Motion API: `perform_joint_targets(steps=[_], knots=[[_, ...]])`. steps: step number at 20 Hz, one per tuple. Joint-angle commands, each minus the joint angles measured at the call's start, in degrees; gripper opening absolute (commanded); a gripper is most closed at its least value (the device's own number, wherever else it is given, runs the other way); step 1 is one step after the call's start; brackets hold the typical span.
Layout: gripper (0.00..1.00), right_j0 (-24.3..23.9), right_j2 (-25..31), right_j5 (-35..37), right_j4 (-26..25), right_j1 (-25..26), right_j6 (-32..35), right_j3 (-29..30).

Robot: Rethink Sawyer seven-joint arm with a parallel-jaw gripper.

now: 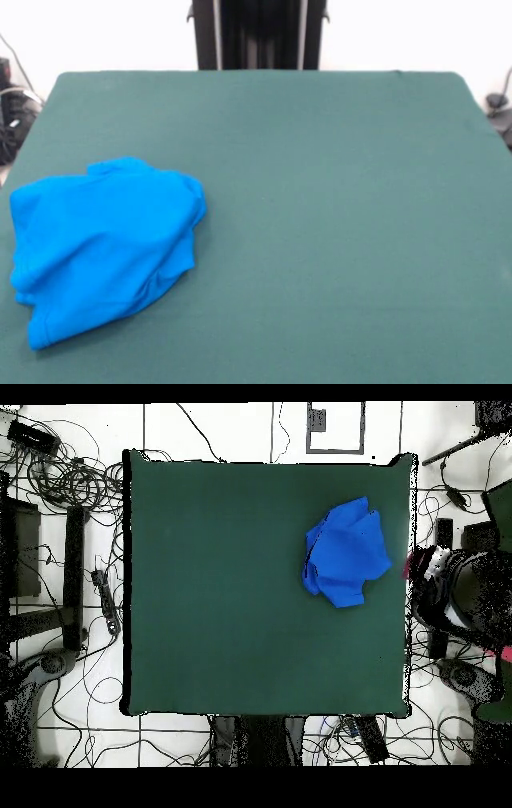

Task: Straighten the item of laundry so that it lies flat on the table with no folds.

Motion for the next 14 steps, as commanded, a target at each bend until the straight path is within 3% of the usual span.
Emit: perform_joint_targets(steps=[1, 14], knots=[[0.0, 0.4, 8.1, 0.2, -2.3, 5.5, -7.0, 3.4], [0.0, -0.5, 8.7, -6.8, -2.4, 7.9, -4.5, 7.4]])
